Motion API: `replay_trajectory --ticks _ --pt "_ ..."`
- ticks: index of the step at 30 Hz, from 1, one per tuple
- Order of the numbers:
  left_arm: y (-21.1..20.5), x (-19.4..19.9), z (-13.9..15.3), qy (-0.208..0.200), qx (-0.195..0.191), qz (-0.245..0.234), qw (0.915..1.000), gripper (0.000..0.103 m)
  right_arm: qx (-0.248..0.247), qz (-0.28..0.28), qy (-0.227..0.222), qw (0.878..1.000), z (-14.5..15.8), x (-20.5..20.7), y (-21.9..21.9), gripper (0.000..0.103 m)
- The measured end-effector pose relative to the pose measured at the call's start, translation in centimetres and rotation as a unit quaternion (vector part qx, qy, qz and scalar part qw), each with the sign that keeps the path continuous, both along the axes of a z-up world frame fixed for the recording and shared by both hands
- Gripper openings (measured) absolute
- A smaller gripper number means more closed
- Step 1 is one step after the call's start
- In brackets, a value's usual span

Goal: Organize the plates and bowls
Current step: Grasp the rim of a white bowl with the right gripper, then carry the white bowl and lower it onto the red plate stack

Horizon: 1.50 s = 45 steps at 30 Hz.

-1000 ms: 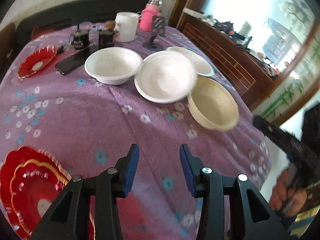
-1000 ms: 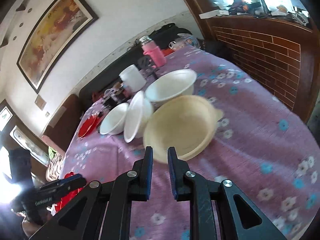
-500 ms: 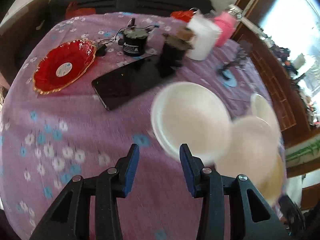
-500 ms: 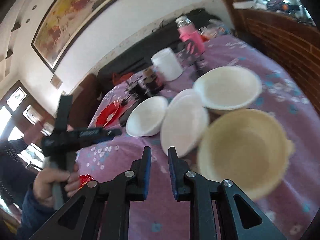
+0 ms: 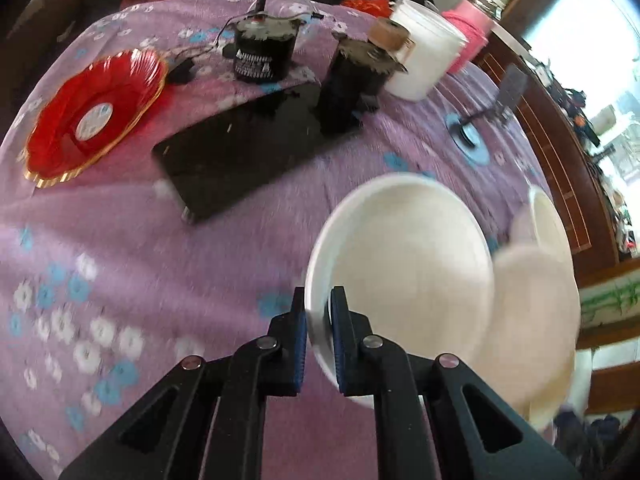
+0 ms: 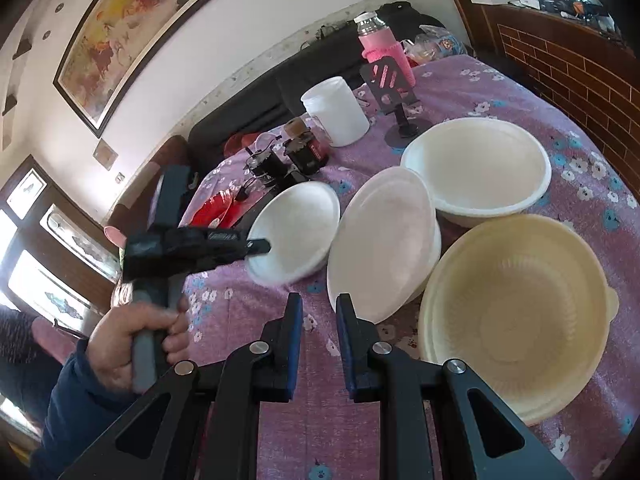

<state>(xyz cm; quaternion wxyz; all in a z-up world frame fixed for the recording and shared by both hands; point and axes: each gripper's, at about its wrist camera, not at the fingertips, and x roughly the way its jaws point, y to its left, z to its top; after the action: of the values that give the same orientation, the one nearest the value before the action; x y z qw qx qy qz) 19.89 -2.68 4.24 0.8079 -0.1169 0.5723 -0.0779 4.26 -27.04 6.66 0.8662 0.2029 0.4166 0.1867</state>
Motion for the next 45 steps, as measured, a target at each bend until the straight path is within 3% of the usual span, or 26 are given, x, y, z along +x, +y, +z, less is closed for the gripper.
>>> replay_trajectory --ticks 6,11,23,36,37,38,40,45 --pt "1.6 -6.5 0.3 0.025 -0.022 -0.036 0.9988 0.011 0.01 0.021 0.006 1.0 -0.7 -1.3 1.3 0.018" --pt "1.5 -9.2 0.4 0.027 -0.023 -0.053 0.998 0.011 0.02 0.022 0.018 0.999 -1.8 -2.6 1.6 0.033" --pt "0.6 -8.6 0.5 -0.001 0.012 -0.047 0.9988 0.011 0.015 0.003 0.013 1.0 -2.0 -3.1 2.4 0.04" --pt "0.5 -7.5 -0.2 -0.006 0.023 -0.044 0.9987 0.011 -0.004 -0.004 0.063 0.998 -6.0 1.3 4.8 0.04" --pt "0.6 -7.5 -0.3 -0.006 0.02 -0.044 0.9988 0.011 -0.005 -0.003 0.068 0.998 -6.5 1.6 5.1 0.037" --pt "0.5 -7.6 -0.4 -0.004 0.011 -0.045 0.9989 0.011 0.006 0.0 0.07 0.998 -6.9 1.8 5.3 0.025" --pt "0.3 -7.9 -0.3 -0.004 0.012 -0.048 0.9988 0.011 0.001 0.005 0.067 0.998 -7.1 1.7 5.9 0.013" --pt "-0.1 -9.7 1.3 -0.045 0.024 -0.057 0.9971 0.011 -0.006 0.002 0.031 1.0 -5.4 0.0 5.7 0.012"
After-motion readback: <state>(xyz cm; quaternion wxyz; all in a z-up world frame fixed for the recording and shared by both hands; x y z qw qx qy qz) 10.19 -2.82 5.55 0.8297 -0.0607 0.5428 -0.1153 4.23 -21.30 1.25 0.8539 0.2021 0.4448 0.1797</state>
